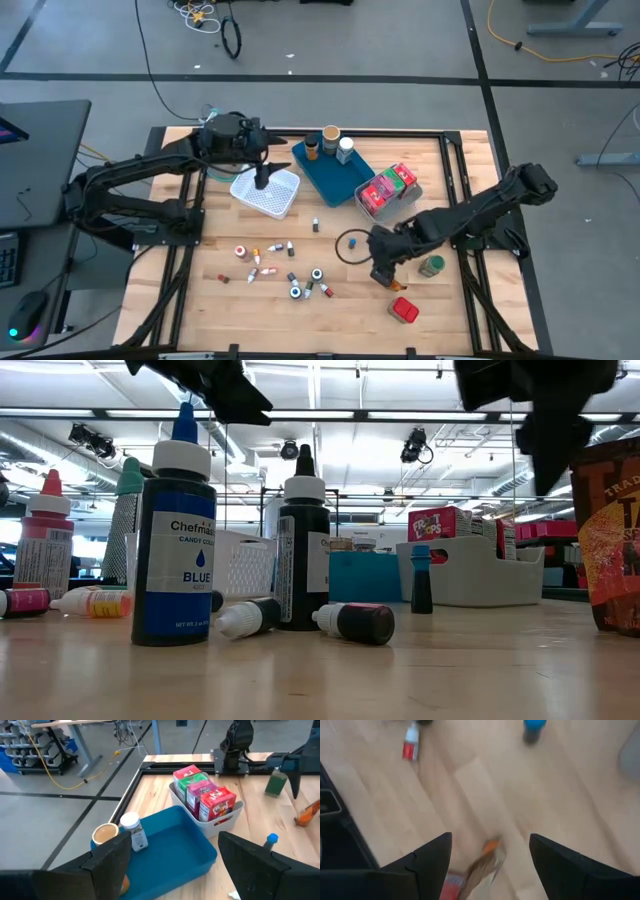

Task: Pick & Place Kitchen Items
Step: Put the orange seasoning pack into the blue bin

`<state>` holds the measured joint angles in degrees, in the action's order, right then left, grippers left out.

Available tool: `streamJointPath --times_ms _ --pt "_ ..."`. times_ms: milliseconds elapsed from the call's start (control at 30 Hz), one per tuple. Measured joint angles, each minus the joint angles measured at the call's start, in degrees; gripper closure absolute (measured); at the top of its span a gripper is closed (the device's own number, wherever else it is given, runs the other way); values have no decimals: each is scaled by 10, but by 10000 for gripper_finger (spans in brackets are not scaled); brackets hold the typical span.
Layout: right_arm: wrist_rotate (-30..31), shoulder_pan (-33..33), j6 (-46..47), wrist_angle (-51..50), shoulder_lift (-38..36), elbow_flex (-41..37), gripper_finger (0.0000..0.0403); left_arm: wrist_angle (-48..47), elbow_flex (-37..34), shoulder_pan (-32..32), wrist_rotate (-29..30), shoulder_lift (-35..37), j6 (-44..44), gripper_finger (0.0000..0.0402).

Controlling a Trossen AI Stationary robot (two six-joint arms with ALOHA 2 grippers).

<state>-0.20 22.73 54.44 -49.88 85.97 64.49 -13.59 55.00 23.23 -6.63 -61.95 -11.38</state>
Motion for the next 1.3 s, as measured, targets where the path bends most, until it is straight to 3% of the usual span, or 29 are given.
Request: streamJointPath --times_ms 233,467,600,800,900,1067,1200,1300 --pt "-24 36 102 -17 0 0 128 2 0 0 0 0 -2 97" --pt "2 82 102 -26 15 0 147 1 0 0 -5 0 -21 97" --pt "18 92 95 -44 36 0 200 1 0 0 -5 0 -33 97" --pt "37 90 83 -53 49 0 343 1 0 0 -5 0 -36 97" --pt "57 86 32 -11 47 0 392 2 0 0 -5 0 -41 97" --pt "103 60 -76 46 46 21 389 10 0 0 -5 0 -42 97" --pt "210 31 -200 40 46 78 396 15 0 0 -5 0 -42 97" --pt "256 5 -324 27 46 135 396 15 1 0 -5 0 -43 97"
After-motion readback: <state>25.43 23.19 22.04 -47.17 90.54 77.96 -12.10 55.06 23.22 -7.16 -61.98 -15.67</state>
